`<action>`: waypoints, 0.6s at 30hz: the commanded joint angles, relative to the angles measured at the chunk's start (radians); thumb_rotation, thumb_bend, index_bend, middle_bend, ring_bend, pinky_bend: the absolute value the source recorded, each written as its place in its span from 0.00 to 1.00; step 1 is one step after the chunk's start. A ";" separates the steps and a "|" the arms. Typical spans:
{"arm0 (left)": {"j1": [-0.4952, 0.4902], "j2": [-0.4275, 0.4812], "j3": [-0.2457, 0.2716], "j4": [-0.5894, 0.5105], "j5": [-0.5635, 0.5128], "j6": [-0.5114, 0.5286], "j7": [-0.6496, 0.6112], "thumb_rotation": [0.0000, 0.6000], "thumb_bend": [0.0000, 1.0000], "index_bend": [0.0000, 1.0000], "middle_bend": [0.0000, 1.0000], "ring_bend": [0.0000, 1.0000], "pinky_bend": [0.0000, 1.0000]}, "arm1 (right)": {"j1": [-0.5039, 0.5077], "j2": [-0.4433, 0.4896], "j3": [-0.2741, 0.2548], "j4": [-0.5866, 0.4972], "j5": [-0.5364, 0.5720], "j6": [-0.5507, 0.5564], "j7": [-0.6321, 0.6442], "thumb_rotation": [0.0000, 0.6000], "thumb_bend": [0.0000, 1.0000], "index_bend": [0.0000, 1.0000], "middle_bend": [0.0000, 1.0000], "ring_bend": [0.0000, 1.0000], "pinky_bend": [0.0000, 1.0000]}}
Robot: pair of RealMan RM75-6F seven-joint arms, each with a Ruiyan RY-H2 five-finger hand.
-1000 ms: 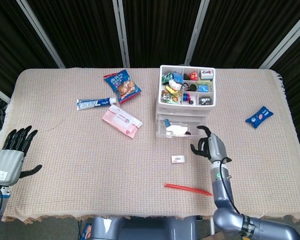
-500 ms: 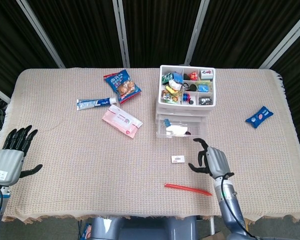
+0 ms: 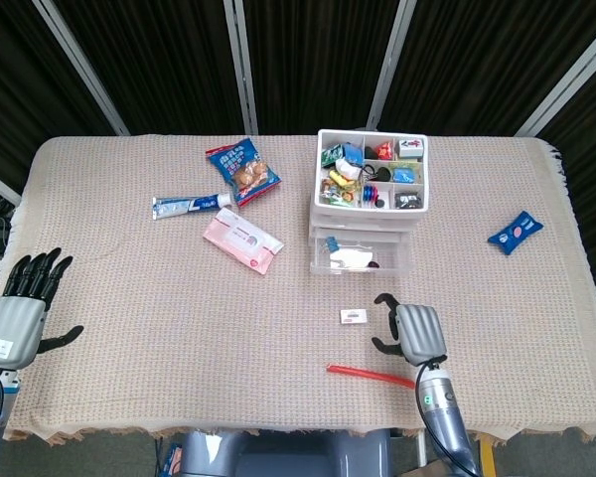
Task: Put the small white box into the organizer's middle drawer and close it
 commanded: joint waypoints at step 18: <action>0.000 0.001 0.001 -0.002 0.003 0.001 -0.006 1.00 0.01 0.02 0.00 0.00 0.00 | 0.005 -0.173 0.050 0.270 -0.001 -0.064 -0.009 1.00 0.09 0.41 0.81 0.82 0.73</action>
